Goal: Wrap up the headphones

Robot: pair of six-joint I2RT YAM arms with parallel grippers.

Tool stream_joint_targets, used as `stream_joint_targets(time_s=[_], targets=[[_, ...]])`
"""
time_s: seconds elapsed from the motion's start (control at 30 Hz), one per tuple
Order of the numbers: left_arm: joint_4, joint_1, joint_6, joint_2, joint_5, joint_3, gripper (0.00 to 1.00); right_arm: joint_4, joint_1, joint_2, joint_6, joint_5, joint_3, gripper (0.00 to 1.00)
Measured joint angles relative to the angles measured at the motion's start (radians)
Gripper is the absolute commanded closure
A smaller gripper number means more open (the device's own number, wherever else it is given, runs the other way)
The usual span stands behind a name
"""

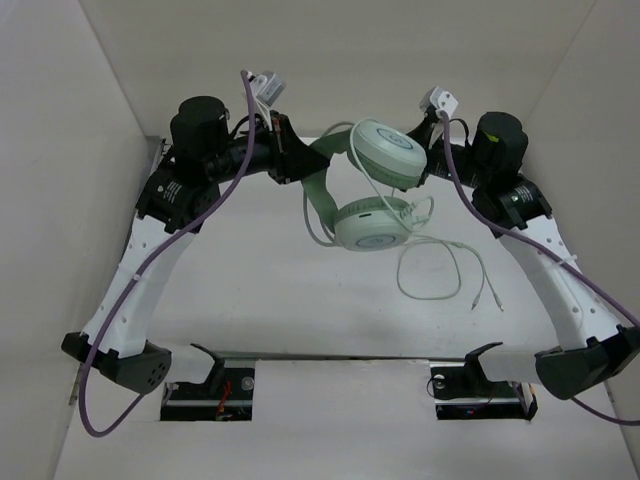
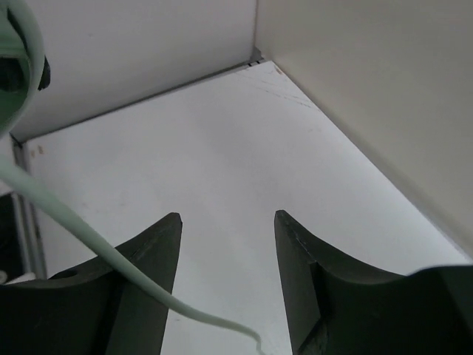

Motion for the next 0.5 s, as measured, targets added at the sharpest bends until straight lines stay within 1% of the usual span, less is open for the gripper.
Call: stream_joint_targets(time_s=[0.2,0.5], targets=[[0.056,0.036,-0.06,0.025,0.021,0.07,1.0,0.091,-0.006,-0.029,0.206,-0.074,-0.029,0.4],[0.091,0.065,-0.111,0.113,0.037,0.179,1.0,0.245,-0.003,-0.091,0.402,-0.119,-0.178,0.39]])
